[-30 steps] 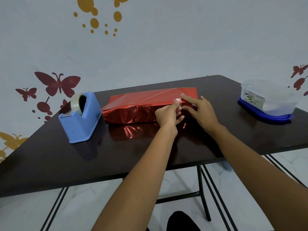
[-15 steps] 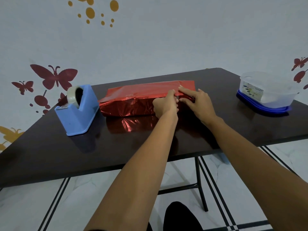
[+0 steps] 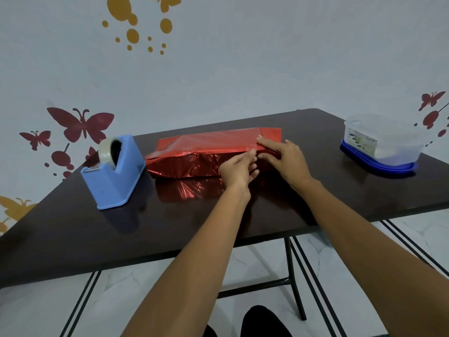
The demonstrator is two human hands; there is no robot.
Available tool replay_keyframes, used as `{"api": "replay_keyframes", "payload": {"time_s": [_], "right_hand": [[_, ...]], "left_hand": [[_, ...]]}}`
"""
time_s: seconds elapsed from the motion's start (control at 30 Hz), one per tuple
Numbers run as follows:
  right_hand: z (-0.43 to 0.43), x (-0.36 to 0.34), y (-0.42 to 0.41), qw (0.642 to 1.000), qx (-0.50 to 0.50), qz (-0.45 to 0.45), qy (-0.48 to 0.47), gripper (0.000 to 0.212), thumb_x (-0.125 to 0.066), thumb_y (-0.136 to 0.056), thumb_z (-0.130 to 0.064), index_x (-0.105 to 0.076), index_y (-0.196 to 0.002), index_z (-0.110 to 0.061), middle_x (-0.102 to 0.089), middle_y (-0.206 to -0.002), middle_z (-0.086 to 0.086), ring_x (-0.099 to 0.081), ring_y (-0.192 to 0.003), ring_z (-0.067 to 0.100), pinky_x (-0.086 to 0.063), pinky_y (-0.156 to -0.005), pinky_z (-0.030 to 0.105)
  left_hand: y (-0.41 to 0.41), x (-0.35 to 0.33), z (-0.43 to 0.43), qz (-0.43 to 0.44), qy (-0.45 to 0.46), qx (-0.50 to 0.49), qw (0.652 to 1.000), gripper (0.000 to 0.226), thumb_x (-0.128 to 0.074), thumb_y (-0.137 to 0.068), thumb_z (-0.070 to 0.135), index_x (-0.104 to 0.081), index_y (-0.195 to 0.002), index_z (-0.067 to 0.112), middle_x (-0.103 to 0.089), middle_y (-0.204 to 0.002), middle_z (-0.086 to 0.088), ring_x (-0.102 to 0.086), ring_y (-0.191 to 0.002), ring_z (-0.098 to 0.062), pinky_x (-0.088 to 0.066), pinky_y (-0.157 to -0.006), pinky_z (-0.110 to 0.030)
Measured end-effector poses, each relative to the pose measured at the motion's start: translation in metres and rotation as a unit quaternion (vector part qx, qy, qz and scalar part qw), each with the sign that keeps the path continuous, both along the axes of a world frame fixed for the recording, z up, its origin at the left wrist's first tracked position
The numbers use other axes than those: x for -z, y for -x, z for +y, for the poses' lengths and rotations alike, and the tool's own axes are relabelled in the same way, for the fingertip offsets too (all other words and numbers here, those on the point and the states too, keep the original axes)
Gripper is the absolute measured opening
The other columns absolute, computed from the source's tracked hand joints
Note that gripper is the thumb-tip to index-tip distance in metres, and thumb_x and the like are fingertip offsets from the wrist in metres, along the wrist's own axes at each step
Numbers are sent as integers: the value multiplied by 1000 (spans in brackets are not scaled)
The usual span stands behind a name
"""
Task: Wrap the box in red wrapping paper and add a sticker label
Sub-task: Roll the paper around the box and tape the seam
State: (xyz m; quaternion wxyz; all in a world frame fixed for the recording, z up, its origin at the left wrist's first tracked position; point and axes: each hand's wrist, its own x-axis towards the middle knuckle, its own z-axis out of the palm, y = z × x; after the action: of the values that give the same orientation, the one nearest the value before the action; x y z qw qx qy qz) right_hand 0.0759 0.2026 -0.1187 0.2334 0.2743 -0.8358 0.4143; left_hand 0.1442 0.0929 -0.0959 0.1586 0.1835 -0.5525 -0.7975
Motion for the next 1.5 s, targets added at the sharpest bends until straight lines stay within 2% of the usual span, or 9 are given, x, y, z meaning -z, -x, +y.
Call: {"api": "replay_keyframes", "payload": {"time_s": [0.17,0.33,0.5,0.83,0.97,1.1,1.23,1.4,1.5], "right_hand": [[0,1,2,1000,2,-1,-10,44,-68,-84,-27,-59,-127,-26,-60,-128,-6,-56,-115,17,-25,-96,10],[-1,0,0,1000,1,-2,7,45,-69,-82,-25,-59,-126,-25,-62,-125,-3,-55,-110,20,-42,-100,31],[1,2,7,1000,-4,-8,-10,45,-68,-83,-28,-58,-127,-25,-59,-129,-7,-55,-117,17,-21,-97,4],[1,1,8,1000,-5,3,-11,43,-67,-84,-29,-59,-126,-30,-58,-130,-9,-53,-118,20,-29,-102,23],[1,2,9,1000,2,-6,-14,42,-67,-84,-29,-60,-125,-29,-60,-128,-8,-55,-118,19,-24,-99,16],[1,1,5,1000,-2,4,-5,40,-68,-83,-26,-62,-123,-26,-61,-126,-7,-55,-118,17,-14,-101,5],[2,-3,1,999,13,31,-40,39,-66,-84,-26,-60,-123,-25,-60,-126,-8,-50,-123,10,-4,-114,38],[4,-24,-7,992,22,23,-123,53,-65,-79,-47,-52,-129,-32,-48,-138,-8,-30,-137,12,8,-112,54],[-8,-43,-26,991,40,76,-105,69,-50,-74,-70,-51,-131,-31,-47,-140,-8,-27,-139,13,6,-113,52]], "left_hand": [[0,2,-15,-4,49,30,998,17,-74,-80,11,-71,-95,3,-68,-75,-2,-59,-64,-7,-56,-62,-19],[7,4,-15,-11,56,13,998,11,-76,-78,10,-71,-87,5,-70,-78,-5,-61,-64,-11,-56,-59,-20],[11,3,-14,-26,62,3,998,12,-77,-78,12,-70,-84,4,-71,-76,-6,-67,-67,-17,-57,-59,-23],[16,4,-23,-110,232,-44,965,40,-81,-69,41,-63,-60,7,-67,-58,-5,-61,-44,-12,-56,-65,-24],[18,4,-29,-122,257,-6,959,41,-81,-72,37,-66,-72,-1,-65,-57,-4,-52,-32,-6,-47,-44,-15],[15,3,-32,-146,318,30,936,32,-81,-73,27,-62,-64,4,-64,-57,-3,-51,-30,-4,-45,-44,-16],[-6,-10,-37,-108,385,99,911,27,-77,-78,25,-63,-62,8,-63,-56,-3,-55,-39,-8,-46,-46,-20],[-77,-66,-119,55,585,-140,797,18,-63,-85,38,-73,-83,23,-71,-82,8,-65,-74,-10,-50,-71,-28],[-108,-89,-195,-59,660,-258,703,30,-51,-93,34,-67,-88,9,-66,-88,-5,-57,-82,-24,-40,-70,-32]]}}
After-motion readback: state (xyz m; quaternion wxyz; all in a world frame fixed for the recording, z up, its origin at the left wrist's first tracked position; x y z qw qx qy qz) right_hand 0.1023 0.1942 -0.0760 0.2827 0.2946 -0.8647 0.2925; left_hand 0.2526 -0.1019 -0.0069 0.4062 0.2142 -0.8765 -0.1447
